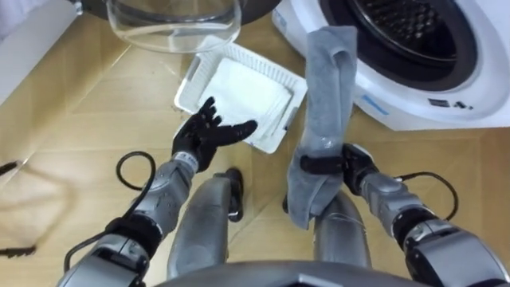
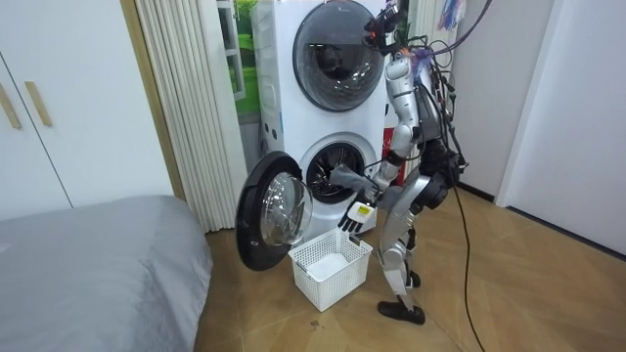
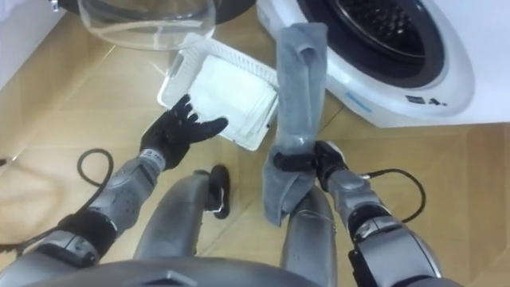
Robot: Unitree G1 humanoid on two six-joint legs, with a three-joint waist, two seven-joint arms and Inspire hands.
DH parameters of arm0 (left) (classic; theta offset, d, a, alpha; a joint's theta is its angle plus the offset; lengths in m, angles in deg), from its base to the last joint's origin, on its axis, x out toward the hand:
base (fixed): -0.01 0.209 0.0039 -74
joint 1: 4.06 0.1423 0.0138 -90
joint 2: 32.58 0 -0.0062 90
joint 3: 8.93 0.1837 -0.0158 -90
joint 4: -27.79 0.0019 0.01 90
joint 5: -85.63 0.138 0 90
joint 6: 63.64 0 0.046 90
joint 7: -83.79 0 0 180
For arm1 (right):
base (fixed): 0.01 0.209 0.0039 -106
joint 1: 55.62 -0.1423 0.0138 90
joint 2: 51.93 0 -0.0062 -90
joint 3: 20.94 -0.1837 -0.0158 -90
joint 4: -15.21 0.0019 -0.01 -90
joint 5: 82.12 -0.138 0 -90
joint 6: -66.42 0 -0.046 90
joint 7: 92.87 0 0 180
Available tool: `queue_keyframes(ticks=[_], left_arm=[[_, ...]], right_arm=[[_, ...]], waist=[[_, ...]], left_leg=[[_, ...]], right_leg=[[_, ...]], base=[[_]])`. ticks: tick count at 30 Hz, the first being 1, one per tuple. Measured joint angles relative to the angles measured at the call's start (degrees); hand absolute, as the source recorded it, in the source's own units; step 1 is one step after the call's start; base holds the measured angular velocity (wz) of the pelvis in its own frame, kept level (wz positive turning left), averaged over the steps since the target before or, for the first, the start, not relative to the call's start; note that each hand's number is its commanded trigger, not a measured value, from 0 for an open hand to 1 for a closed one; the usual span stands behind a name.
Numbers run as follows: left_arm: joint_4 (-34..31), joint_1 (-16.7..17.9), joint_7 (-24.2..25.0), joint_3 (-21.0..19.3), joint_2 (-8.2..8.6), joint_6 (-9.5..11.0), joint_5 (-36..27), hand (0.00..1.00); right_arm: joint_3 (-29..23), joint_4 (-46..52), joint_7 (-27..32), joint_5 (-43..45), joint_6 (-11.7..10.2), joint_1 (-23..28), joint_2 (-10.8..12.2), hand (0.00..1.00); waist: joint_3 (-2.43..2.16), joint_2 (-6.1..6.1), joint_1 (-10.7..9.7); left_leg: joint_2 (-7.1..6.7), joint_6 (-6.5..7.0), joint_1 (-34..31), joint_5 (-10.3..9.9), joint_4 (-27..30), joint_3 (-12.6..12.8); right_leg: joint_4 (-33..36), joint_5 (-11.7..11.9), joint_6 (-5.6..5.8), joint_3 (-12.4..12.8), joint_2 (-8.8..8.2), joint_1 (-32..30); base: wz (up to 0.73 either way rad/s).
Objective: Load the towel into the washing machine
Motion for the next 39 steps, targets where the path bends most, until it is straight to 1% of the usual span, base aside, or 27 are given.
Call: queue_keyframes(ticks=[2, 3, 5, 8, 11, 13, 14, 15, 16, 17, 18, 19, 21, 22, 23, 24, 25, 27, 28, 30, 31, 32, 33, 36, 37, 38, 39], left_arm=[[0.3, 0.2, -0.9, -0.5, 0.15, 0.0, 0.0, 0.0], [1.0, 0.3, -1.3, -0.9, 0.43, -0.1, 0.1, 0.0], [1.0, 0.1, -1.7, -1.0, 0.62, -0.2, 0.0, 0.0], [1.0, 0.0, -2.7, -0.9, 1.41, -0.3, 0.0, 0.0], [0.4, 0.1, -3.0, -0.9, 1.42, -1.3, 0.0, 0.0], [0.4, 0.1, -3.5, -0.9, 1.39, -1.4, 0.0, 0.0], [0.4, 0.1, -3.6, -0.9, 1.23, -1.4, 0.0, 0.0], [0.5, 0.1, -3.8, -0.9, 1.1, -1.4, 0.0, 0.0], [0.3, 0.1, -3.9, -0.9, 1.0, -1.4, 0.0, 0.0], [-0.9, 0.4, -4.2, -1.1, 0.55, -1.5, 0.0, 0.0], [-2.2, 1.0, -4.6, -1.0, -0.14, -1.5, 0.1, 0.0], [-2.8, 1.3, -4.8, -1.1, -0.49, -1.5, 0.1, 0.0], [-3.7, 1.6, -5.2, -1.0, -2.04, -1.5, 0.0, 0.0], [-4.0, 1.6, -5.4, -0.9, -2.39, -1.5, 0.0, 0.0], [-4.7, 2.1, -5.6, -1.0, -3.03, -1.5, 0.0, 0.0], [-4.8, 2.4, -5.7, -0.9, -3.64, -1.6, 0.1, 0.0], [-4.8, 2.5, -5.7, -0.9, -3.88, -1.6, 0.1, 0.0], [-5.5, 3.2, -6.3, -1.0, -4.68, -2.0, 0.0, 0.0], [-6.4, 3.6, -6.3, -1.1, -4.93, -2.2, 0.0, 0.0], [-8.3, 4.7, -6.6, -1.1, -5.36, -2.2, 0.0, 0.0], [-8.7, 5.0, -6.6, -1.1, -5.61, -2.2, 0.0, 0.0], [-9.6, 5.7, -6.8, -1.1, -6.29, -2.3, 0.0, 0.0], [-10.9, 6.3, -7.5, -1.3, -6.99, -2.3, 0.0, 0.0], [-13.1, 8.1, -7.8, -1.5, -8.31, -2.3, 0.0, 0.0], [-13.8, 8.6, -7.8, -1.6, -8.57, -2.3, 0.0, 0.0], [-15.0, 9.7, -7.8, -2.8, -8.57, -2.3, 0.6, 0.0], [-15.6, 10.7, -7.9, -3.9, -8.45, -2.2, 1.2, 0.0]], right_arm=[[-0.5, -0.6, 0.0, -2.1, 0.1, -0.3, -0.4, 1.0], [-0.7, -1.1, 0.0, -3.6, 0.6, -0.8, -0.7, 1.0], [-1.1, -1.3, 0.0, -5.6, 1.2, -1.3, -1.3, 1.0], [-1.5, -1.7, 0.0, -8.2, 2.1, -1.7, -2.2, 1.0], [-1.8, -2.6, -0.1, -12.6, 2.4, -2.5, -3.0, 1.0], [-3.3, -3.2, -0.1, -14.9, 2.9, -2.9, -3.4, 1.0], [-4.5, -3.3, -0.2, -16.1, 3.3, -3.1, -3.9, 1.0], [-5.1, -3.4, -0.4, -17.6, 3.5, -3.3, -4.6, 1.0], [-5.3, -3.4, -0.5, -18.7, 3.8, -3.4, -5.2, 1.0], [-6.1, -3.4, -0.6, -20.4, 4.4, -4.0, -6.2, 1.0], [-7.1, -3.2, -0.6, -21.8, 5.0, -4.7, -7.1, 1.0], [-7.6, -3.2, -0.6, -22.4, 5.2, -5.1, -7.7, 1.0], [-8.3, -3.7, -0.6, -26.3, 6.2, -7.6, -10.4, 1.0], [-8.3, -3.7, -0.6, -27.4, 6.2, -8.1, -11.1, 1.0], [-8.3, -3.6, -0.7, -28.3, 6.2, -9.0, -12.2, 1.0], [-8.4, -3.5, -0.8, -28.5, 6.8, -10.0, -13.1, 1.0], [-8.5, -3.4, -0.8, -28.6, 7.3, -10.4, -13.5, 1.0], [-8.8, -3.1, -0.7, -29.6, 8.9, -12.1, -14.7, 1.0], [-8.8, -2.9, -0.7, -30.2, 9.6, -12.6, -15.1, 1.0], [-8.9, -2.9, -0.5, -33.1, 11.0, -14.5, -16.9, 1.0], [-8.9, -2.9, -0.5, -34.1, 11.1, -14.9, -17.0, 1.0], [-9.0, -2.8, -0.5, -36.0, 11.2, -15.6, -17.1, 1.0], [-9.0, -2.0, -0.3, -37.4, 12.3, -16.0, -17.2, 1.0], [-9.0, 1.6, 1.3, -42.1, 15.4, -16.4, -17.2, 1.0], [-9.0, 2.2, 1.6, -42.7, 15.8, -16.4, -17.2, 1.0], [-9.1, 3.9, 2.9, -43.6, 16.7, -16.4, -17.2, 1.0], [-9.2, 5.1, 3.9, -44.2, 17.8, -16.5, -17.3, 1.0]], waist=[[0.09, 0.3, 0.2], [0.17, 0.51, 0.2], [0.21, 0.58, 0.4], [0.2, 0.75, 1.0], [0.21, 0.74, 1.1], [0.23, 0.69, 1.1], [0.35, 0.49, 1.0], [0.48, 0.28, 0.8], [0.58, -0.02, 0.7], [0.79, -0.64, 0.7], [0.89, -1.3, 0.5], [0.87, -1.67, 0.3], [0.86, -3.12, -0.2], [0.85, -3.49, -0.3], [0.79, -4.27, -0.2], [0.73, -5.03, -0.4], [0.73, -5.38, -0.5], [0.67, -6.49, -0.5], [0.69, -6.76, -0.5], [0.73, -7.35, -0.5], [0.71, -7.64, -0.5], [0.73, -8.41, -0.8], [0.7, -9.27, -1.3], [0.7, -10.06, -2.2], [0.71, -10.31, -2.5], [0.74, -10.74, -3.2], [0.67, -11.08, -3.7]], left_leg=[[-0.05, 0.01, -0.6, 0.0, 0.3, -0.2], [-0.05, 0.02, -1.0, 0.0, 0.6, -0.2], [-0.15, 0.02, -1.5, 0.0, 0.7, -0.2], [-0.16, 0.02, -1.7, 0.0, 0.8, -0.2], [-0.13, 0.02, -2.4, 0.0, 1.5, -0.2], [-0.31, 0.06, -2.4, 0.0, 1.5, -0.2], [-0.55, 0.16, -2.3, 0.1, 1.6, 0.1], [-1.16, 0.3, -2.2, 0.2, 1.6, 0.2], [-1.32, 0.38, -2.1, 0.2, 1.6, 0.4], [-1.67, 0.42, -2.1, 0.2, 1.8, 0.6], [-2.02, 0.44, -2.2, 0.2, 1.9, 0.7], [-2.03, 0.46, -2.3, 0.2, 2.1, 0.9], [-2.03, 0.47, -3.1, 0.2, 3.1, 1.0], [-1.98, 0.48, -3.3, 0.2, 3.4, 1.0], [-1.87, 0.49, -3.5, 0.2, 3.6, 0.9], [-1.78, 0.49, -3.5, 0.2, 3.7, 1.0], [-1.75, 0.49, -3.5, 0.2, 3.8, 1.0], [-1.74, 0.49, -3.8, 0.2, 4.1, 0.9], [-1.86, 0.49, -4.0, 0.2, 4.2, 0.9], [-2.01, 0.58, -4.4, 0.2, 5.1, 0.8], [-2.01, 0.59, -4.4, 0.2, 5.3, 0.9], [-2.06, 0.68, -4.4, 0.1, 5.7, 1.1], [-2.16, 0.73, -4.5, 0.1, 5.9, 1.6], [-1.96, 1.12, -4.9, -0.1, 6.6, 1.8], [-1.96, 1.19, -5.0, -0.2, 6.6, 2.2], [-2.14, 1.35, -5.3, -0.2, 6.9, 2.3], [-2.18, 1.44, -5.6, -0.2, 7.1, 2.3]], right_leg=[[0.2, 0.0, 0.01, -0.1, -0.11, -0.5], [0.5, 0.0, 0.02, -0.2, -0.2, -0.9], [1.1, 0.0, 0.01, -0.2, -0.44, -1.7], [1.2, 0.0, -0.04, -0.1, -0.46, -1.9], [1.9, -0.2, -0.25, -0.3, -0.7, -2.5], [2.2, -0.2, -0.27, -0.3, -0.93, -2.6], [2.7, -0.4, -0.21, 0.0, -1.21, -2.7], [3.6, -0.9, -0.18, 0.1, -1.93, -2.9], [3.9, -1.1, -0.09, 0.4, -2.23, -3.1], [4.5, -1.3, -0.06, 0.8, -2.61, -3.6], [5.3, -1.6, -0.02, 1.1, -3.05, -4.0], [5.6, -1.7, -0.01, 1.3, -3.14, -4.2], [6.6, -1.9, -0.11, 1.3, -3.37, -4.9], [6.8, -2.0, -0.16, 1.3, -3.37, -5.1], [6.9, -2.0, -0.2, 1.4, -3.29, -5.2], [6.9, -1.9, -0.26, 1.4, -3.21, -5.2], [6.9, -1.9, -0.27, 1.4, -3.2, -5.2], [7.2, -1.9, -0.31, 1.2, -3.34, -5.4], [7.5, -1.9, -0.37, 1.2, -3.53, -5.7], [8.3, -2.2, -0.31, 1.0, -4.01, -5.9], [8.5, -2.3, -0.29, 1.0, -4.07, -5.9], [9.2, -2.6, -0.29, 1.0, -4.39, -5.9], [9.9, -3.0, -0.34, 0.9, -4.92, -6.1], [10.4, -3.1, -0.19, 1.0, -5.07, -6.4], [10.7, -3.2, -0.16, 1.1, -5.21, -6.7], [11.1, -3.2, -0.09, 1.2, -5.55, -7.1], [11.2, -3.2, -0.08, 1.1, -5.71, -7.3]], base=[[0.0], [0.0], [0.0], [0.0], [0.01], [0.04], [0.09], [0.11], [0.09], [0.06], [0.0], [0.05], [0.0], [0.0], [0.0], [0.0], [0.0], [0.02], [0.1], [0.11], [0.07], [0.11], [0.15], [0.04], [0.05], [0.05], [0.04]])
